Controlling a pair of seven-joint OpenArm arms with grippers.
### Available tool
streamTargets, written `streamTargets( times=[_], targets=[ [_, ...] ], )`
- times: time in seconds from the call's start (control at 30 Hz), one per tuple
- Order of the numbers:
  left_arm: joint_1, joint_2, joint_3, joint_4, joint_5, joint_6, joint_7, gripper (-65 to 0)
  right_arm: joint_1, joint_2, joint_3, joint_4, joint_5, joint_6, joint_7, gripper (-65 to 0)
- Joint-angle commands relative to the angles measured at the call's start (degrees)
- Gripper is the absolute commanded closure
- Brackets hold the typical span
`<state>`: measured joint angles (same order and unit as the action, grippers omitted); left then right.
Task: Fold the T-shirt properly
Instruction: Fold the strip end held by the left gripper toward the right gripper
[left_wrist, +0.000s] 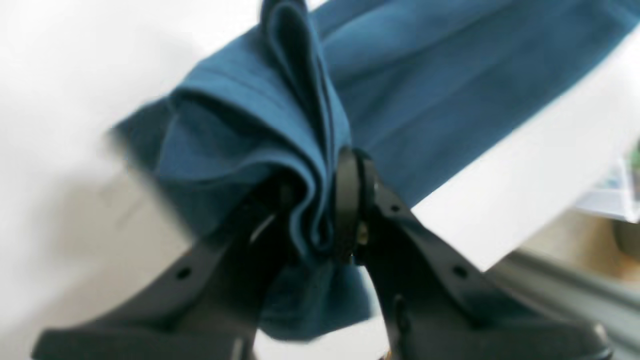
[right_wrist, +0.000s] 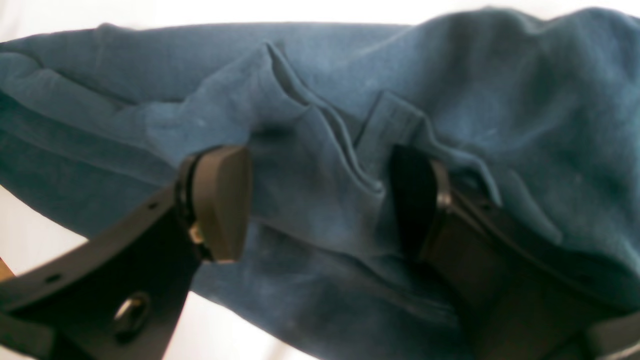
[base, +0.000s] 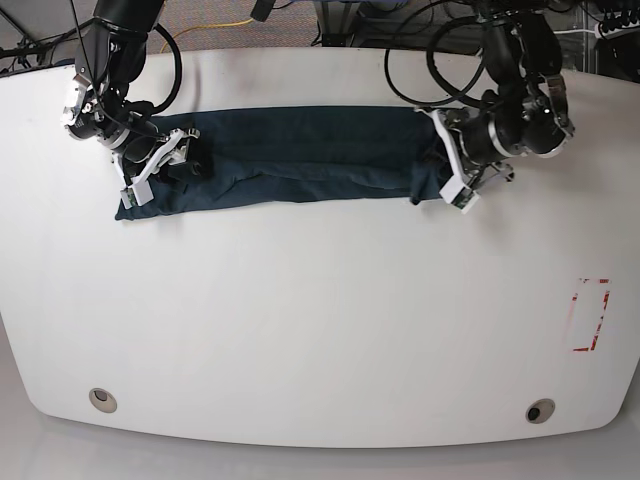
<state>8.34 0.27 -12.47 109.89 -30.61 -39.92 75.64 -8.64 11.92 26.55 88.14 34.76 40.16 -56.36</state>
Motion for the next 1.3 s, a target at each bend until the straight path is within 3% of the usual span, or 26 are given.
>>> streamTargets(
  times=[0.0,0.23,0.47,0.73,1.03,1.27],
  targets=[
    [-1.96,1.97,2.76,0.14,-1.08,-0.08,-1.22,-6.3,-0.01,0.34,-0.04,0.35,-1.05,-0.16,-1.71,-42.2],
    [-2.93,8.47,7.50,-3.82,5.07,-0.08,-1.31,-6.3,0.07,0.25,-0.04,0.35,-1.05,-0.16,-1.71,-42.2],
    [-4.69,8.73,13.39,-6.90,9.82,-0.08,-4.47,-6.3,0.07,0.25,-0.04,0.43,-1.05,-0.16,-1.71,-42.2],
    [-6.80,8.73,13.57,-9.89,9.82,-0.08,-4.47,-7.1,0.07,0.25,-0.04,0.35,-0.96,-0.16,-1.71,-42.2],
    [-8.21,8.73,16.65,-9.80,9.82,-0.08,-4.47,-33.2,0.07,0.25,-0.04,0.43,-0.96,-0.16,-1.71,-42.2],
    [-11.02,8.73,26.67,-7.25,9.64,-0.08,-4.30,-36.0,0.07,0.25,-0.04,0.43,-0.96,-0.16,-1.71,-42.2]
  ],
)
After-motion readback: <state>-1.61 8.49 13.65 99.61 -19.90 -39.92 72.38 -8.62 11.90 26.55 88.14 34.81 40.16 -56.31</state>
